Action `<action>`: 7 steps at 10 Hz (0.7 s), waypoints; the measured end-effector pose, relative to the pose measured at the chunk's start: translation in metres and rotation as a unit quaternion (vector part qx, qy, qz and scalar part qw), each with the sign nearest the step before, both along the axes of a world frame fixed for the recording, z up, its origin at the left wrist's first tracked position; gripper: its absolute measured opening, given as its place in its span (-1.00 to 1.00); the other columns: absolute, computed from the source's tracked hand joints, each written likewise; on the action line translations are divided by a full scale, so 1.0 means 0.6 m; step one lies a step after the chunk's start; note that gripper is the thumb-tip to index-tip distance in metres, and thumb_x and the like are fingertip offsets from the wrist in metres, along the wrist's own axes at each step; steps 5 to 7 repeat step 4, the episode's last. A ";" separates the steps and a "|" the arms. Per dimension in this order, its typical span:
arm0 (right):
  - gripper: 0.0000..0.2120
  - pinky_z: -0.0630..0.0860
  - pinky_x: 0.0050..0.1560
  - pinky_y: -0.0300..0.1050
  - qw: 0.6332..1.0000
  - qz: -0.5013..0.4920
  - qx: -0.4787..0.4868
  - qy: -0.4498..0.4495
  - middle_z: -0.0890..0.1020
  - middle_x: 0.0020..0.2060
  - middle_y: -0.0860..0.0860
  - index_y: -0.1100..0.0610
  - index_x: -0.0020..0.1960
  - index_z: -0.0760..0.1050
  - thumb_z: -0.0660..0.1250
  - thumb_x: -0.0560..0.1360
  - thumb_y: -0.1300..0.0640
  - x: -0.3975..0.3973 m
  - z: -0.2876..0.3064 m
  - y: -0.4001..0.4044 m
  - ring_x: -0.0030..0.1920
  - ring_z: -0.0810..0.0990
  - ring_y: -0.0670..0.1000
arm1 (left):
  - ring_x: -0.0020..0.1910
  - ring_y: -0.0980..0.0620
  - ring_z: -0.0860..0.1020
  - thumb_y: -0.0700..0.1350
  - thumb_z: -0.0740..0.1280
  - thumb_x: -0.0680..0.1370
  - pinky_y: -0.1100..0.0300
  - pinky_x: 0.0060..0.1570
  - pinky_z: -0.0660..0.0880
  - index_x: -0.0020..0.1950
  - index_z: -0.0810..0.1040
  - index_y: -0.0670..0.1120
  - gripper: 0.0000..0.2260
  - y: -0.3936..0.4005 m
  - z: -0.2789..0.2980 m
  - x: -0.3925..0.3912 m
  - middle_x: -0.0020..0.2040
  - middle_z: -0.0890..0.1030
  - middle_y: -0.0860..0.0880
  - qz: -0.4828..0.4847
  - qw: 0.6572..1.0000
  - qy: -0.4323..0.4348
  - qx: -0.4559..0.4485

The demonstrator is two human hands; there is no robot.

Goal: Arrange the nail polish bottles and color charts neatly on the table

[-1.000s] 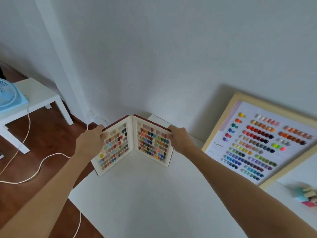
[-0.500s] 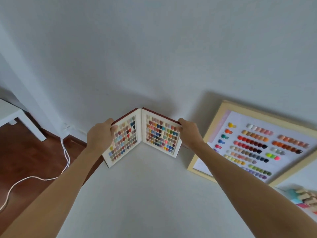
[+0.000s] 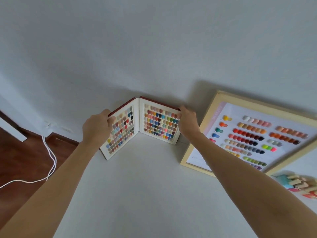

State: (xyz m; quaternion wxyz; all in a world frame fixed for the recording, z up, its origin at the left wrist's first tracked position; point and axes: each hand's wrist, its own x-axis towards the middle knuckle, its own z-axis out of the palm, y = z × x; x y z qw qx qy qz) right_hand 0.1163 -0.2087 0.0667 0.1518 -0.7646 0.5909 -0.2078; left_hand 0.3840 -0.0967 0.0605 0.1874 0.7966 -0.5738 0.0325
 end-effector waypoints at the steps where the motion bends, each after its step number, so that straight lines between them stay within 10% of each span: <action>1: -0.71 0.56 0.12 -0.02 1.000 -0.007 -0.007 -0.005 0.55 0.10 0.15 0.18 0.23 0.41 0.26 0.52 0.36 0.003 0.003 0.003 0.07 0.55 0.12 | -0.22 -0.19 0.66 -0.02 0.20 0.61 0.15 -0.31 0.49 0.02 0.44 -0.14 -0.81 0.001 0.001 -0.002 -0.04 0.67 -0.19 0.006 1.000 0.007 0.001; 4: -0.56 0.43 0.33 0.07 0.990 0.055 -0.123 0.044 0.40 0.34 0.15 0.14 0.33 0.33 0.30 0.49 0.32 0.003 0.047 0.076 0.33 0.38 0.15 | 0.22 -0.20 0.51 -0.10 0.36 0.53 -0.09 0.21 0.48 0.29 0.42 -0.19 -0.63 0.048 0.025 -0.048 0.22 0.55 -0.20 0.011 0.996 -0.001 -0.086; 7: -0.56 0.43 0.33 0.07 0.990 0.055 -0.123 0.044 0.40 0.34 0.15 0.14 0.33 0.33 0.30 0.49 0.32 0.003 0.047 0.076 0.33 0.38 0.15 | 0.22 -0.20 0.51 -0.10 0.36 0.53 -0.09 0.21 0.48 0.29 0.42 -0.19 -0.63 0.048 0.025 -0.048 0.22 0.55 -0.20 0.011 0.996 -0.001 -0.086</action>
